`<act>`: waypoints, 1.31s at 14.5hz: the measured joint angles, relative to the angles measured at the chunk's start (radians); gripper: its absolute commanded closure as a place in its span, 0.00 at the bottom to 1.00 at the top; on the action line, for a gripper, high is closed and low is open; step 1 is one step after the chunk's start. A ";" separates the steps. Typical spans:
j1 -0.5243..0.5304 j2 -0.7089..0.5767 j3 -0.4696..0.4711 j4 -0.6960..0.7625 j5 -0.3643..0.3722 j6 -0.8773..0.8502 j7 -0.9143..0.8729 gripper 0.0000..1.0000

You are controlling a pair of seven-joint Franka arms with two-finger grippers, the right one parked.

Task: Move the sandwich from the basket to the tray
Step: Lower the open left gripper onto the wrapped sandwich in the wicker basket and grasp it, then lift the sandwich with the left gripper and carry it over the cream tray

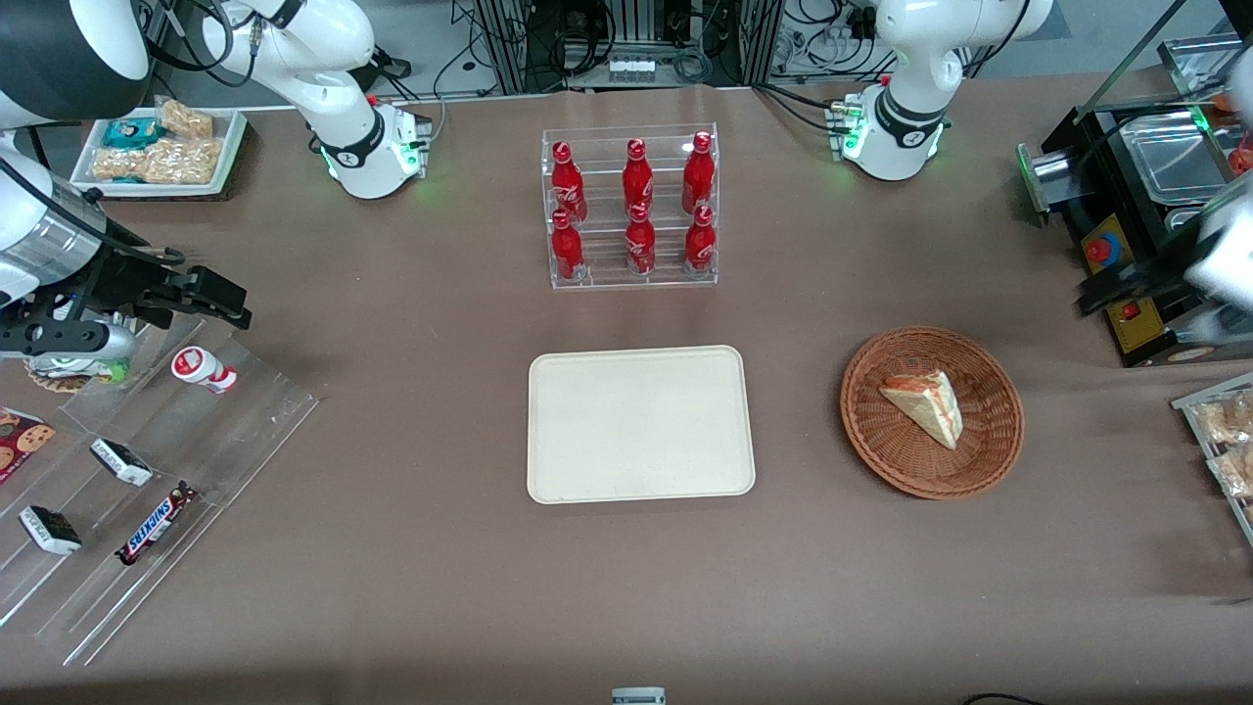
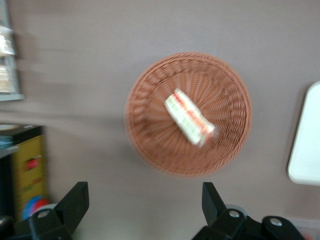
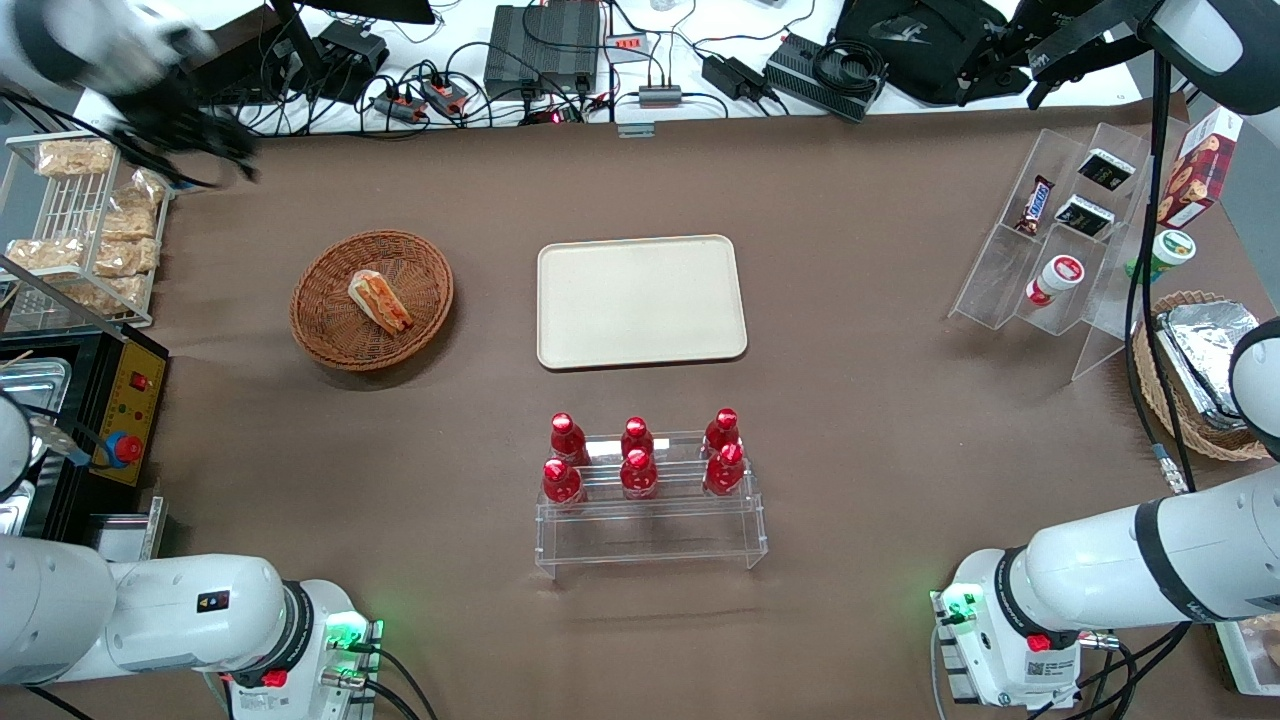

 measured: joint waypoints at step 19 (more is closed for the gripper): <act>-0.030 0.362 -0.110 -0.119 0.053 0.387 -0.658 1.00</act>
